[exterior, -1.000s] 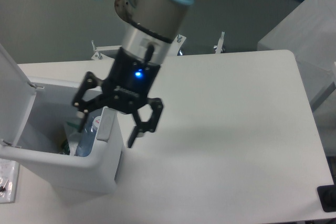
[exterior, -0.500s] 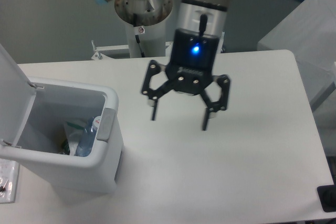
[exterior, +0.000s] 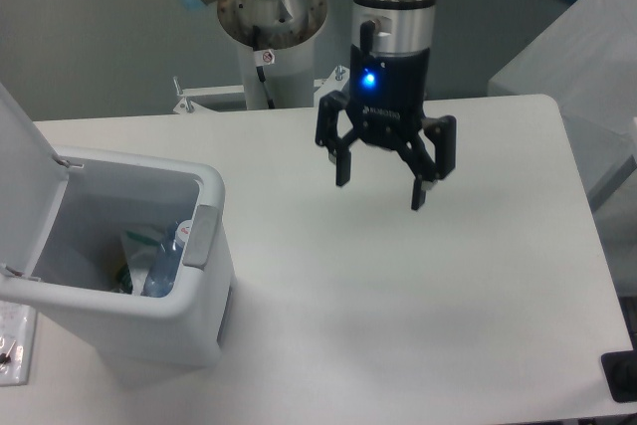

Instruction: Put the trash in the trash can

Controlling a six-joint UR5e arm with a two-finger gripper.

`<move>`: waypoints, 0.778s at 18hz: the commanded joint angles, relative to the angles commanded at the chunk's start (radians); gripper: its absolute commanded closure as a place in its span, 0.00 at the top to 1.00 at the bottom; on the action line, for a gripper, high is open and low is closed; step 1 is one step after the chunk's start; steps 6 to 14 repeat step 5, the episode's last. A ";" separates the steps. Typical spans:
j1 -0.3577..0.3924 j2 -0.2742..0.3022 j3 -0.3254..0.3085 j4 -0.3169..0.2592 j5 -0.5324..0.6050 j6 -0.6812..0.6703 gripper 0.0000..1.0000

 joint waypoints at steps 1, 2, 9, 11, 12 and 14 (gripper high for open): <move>-0.003 0.005 0.017 -0.045 0.035 0.002 1.00; -0.006 0.003 0.023 -0.080 0.069 0.002 1.00; -0.003 0.005 0.023 -0.141 0.109 0.002 1.00; -0.003 0.005 0.023 -0.141 0.109 0.002 1.00; -0.003 0.005 0.023 -0.141 0.109 0.002 1.00; -0.003 0.005 0.023 -0.141 0.109 0.002 1.00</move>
